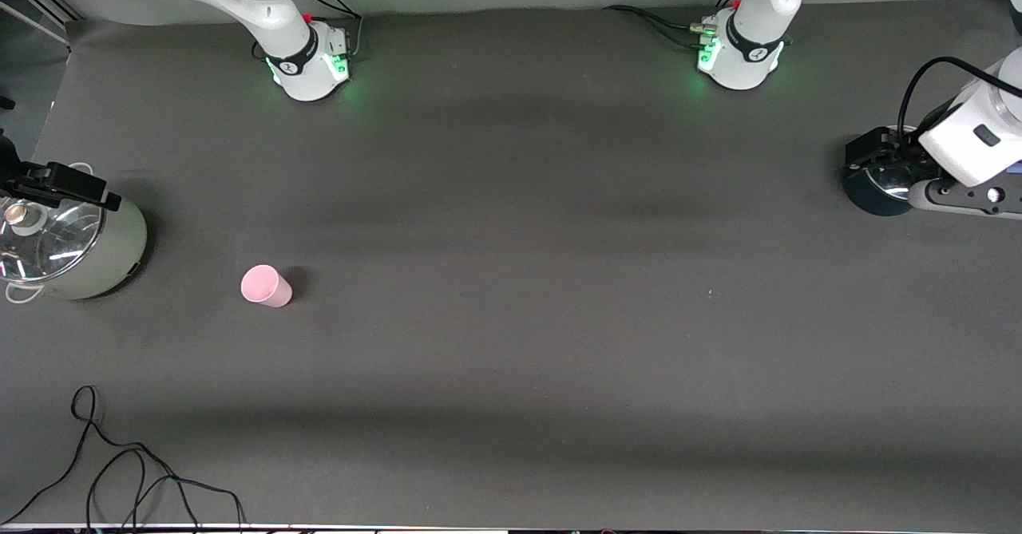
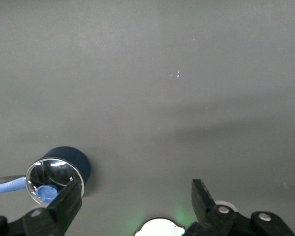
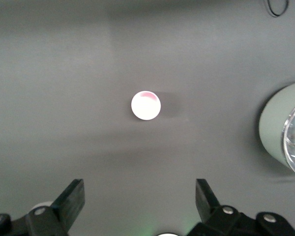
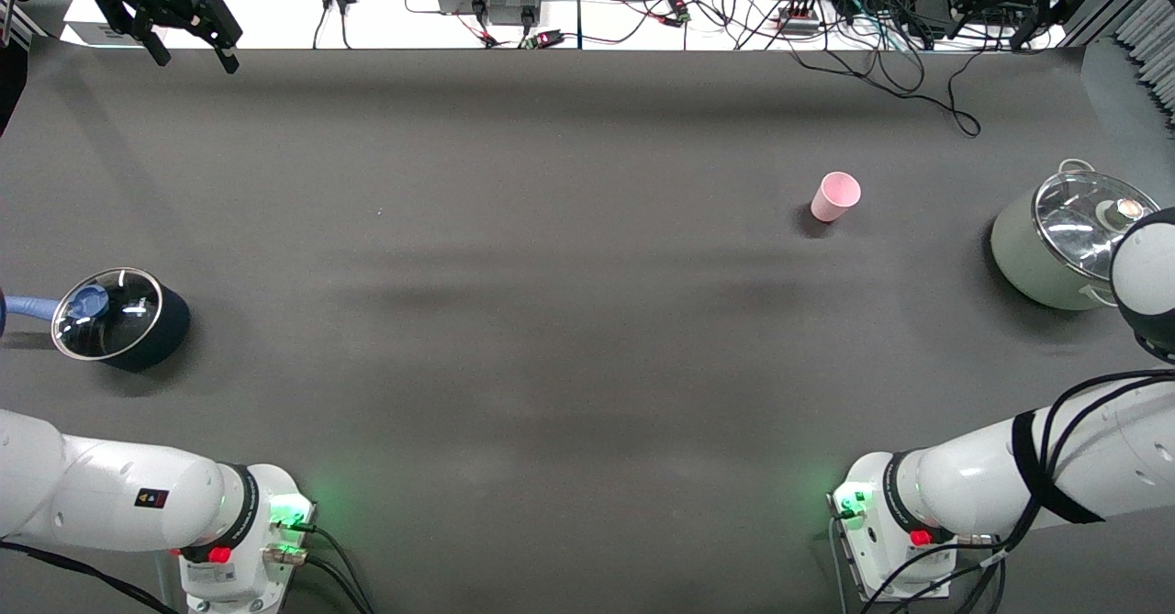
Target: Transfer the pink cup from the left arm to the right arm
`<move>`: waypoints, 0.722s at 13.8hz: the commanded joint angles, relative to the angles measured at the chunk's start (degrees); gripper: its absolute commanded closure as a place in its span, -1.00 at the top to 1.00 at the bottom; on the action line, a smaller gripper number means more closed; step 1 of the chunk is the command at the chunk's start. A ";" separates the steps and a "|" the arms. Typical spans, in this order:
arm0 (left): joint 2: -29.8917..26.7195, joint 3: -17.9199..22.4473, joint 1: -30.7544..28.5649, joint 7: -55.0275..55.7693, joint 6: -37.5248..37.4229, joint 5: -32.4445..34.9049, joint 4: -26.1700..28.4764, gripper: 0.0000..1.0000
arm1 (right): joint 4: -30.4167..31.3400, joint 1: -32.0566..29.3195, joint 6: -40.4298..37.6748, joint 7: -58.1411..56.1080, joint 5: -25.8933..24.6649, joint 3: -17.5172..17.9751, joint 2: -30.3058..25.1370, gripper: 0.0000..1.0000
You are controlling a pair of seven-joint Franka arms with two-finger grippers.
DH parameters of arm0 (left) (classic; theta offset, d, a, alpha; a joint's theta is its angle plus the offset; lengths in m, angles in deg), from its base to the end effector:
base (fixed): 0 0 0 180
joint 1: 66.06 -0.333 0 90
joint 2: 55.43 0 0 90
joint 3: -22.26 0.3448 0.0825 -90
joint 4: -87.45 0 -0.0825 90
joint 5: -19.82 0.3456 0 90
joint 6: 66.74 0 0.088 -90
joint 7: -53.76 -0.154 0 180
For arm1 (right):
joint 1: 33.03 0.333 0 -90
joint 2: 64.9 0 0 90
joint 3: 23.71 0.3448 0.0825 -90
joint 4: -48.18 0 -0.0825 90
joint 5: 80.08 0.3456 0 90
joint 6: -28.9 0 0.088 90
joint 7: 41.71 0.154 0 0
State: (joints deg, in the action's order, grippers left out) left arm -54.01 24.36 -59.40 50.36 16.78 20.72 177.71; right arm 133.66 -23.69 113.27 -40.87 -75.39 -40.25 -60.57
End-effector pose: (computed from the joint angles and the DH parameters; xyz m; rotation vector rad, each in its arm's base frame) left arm 0.5027 -0.0378 0.5831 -3.1082 0.2151 0.2219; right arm 0.5241 -0.0468 0.5944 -3.0662 0.2092 0.1359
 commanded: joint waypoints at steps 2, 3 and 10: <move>-1.16 1.42 0.72 0.06 0.50 -1.07 1.32 1.00 | -0.40 1.37 -0.78 1.61 -1.95 -0.16 0.25 0.99; -0.98 1.50 0.64 0.06 0.50 -2.20 1.32 1.00 | -0.40 1.72 -0.78 1.62 -2.65 -0.07 0.25 0.99; -0.28 1.50 0.81 0.41 2.00 -3.09 1.32 1.00 | 8.61 -5.74 4.73 2.23 -7.49 11.00 -6.40 0.99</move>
State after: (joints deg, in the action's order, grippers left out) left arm -53.82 25.26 -59.41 50.34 18.17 17.78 178.46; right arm 134.83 -27.45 113.80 -40.04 -80.68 -32.38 -61.31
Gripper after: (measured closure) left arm 0.000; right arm 0.000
